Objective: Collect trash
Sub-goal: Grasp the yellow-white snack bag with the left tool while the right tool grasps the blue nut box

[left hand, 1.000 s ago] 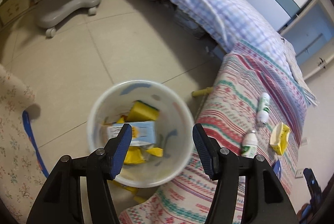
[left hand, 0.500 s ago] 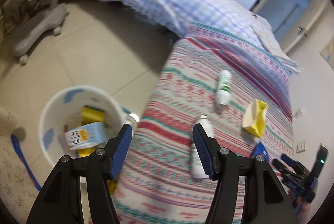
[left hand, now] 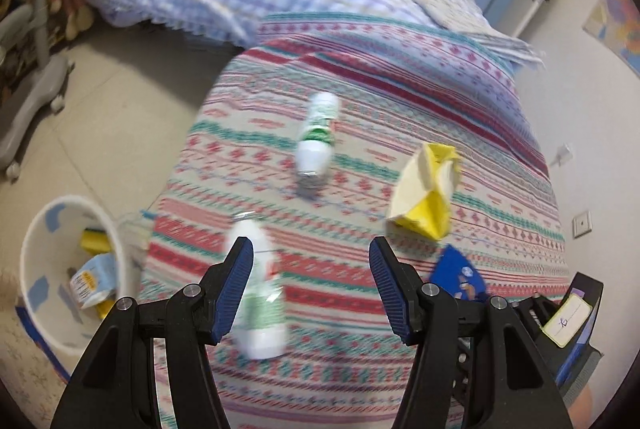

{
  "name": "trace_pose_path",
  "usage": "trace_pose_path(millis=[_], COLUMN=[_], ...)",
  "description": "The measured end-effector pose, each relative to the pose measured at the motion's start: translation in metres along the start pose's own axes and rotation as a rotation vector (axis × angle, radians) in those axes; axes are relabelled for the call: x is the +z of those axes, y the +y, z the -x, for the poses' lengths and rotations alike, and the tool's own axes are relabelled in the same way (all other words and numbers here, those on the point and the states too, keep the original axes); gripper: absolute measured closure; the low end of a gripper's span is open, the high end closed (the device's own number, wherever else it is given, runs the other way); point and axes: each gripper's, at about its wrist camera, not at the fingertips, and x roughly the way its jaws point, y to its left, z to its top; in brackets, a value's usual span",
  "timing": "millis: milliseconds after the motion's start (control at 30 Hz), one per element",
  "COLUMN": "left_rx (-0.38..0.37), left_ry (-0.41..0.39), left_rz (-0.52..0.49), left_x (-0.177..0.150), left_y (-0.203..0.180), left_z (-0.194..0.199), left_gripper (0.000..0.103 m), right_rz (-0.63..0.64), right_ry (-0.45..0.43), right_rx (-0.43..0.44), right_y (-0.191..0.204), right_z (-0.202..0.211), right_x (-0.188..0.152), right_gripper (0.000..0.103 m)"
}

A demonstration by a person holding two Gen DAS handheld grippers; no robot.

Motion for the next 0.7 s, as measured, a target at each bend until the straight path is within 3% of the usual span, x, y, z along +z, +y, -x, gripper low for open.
trace_pose_path(millis=[67, 167, 300, 500, 700], left_rx=[-0.025, -0.075, -0.107, -0.126, -0.082], left_ry=[0.004, 0.019, 0.023, -0.009, 0.011], left_rz=[-0.028, -0.075, -0.092, -0.154, -0.197], left_x=[0.002, 0.005, 0.01, 0.02, 0.018], left_y=[-0.015, -0.036, -0.049, -0.076, -0.102], left_z=[-0.007, -0.021, -0.036, -0.049, -0.074], left_gripper=[0.04, 0.04, 0.04, 0.04, 0.041], right_rz=[0.017, -0.009, -0.068, -0.222, -0.433], right_ry=[0.018, 0.023, -0.015, -0.082, -0.159], right_rx=[-0.046, -0.051, 0.008, 0.053, 0.144], right_y=[-0.001, -0.011, -0.029, -0.062, -0.1], right_z=[-0.006, -0.01, 0.004, 0.032, 0.048], right_x=[-0.002, -0.004, -0.005, -0.006, -0.009], right_gripper=[0.036, 0.061, 0.091, 0.099, 0.102])
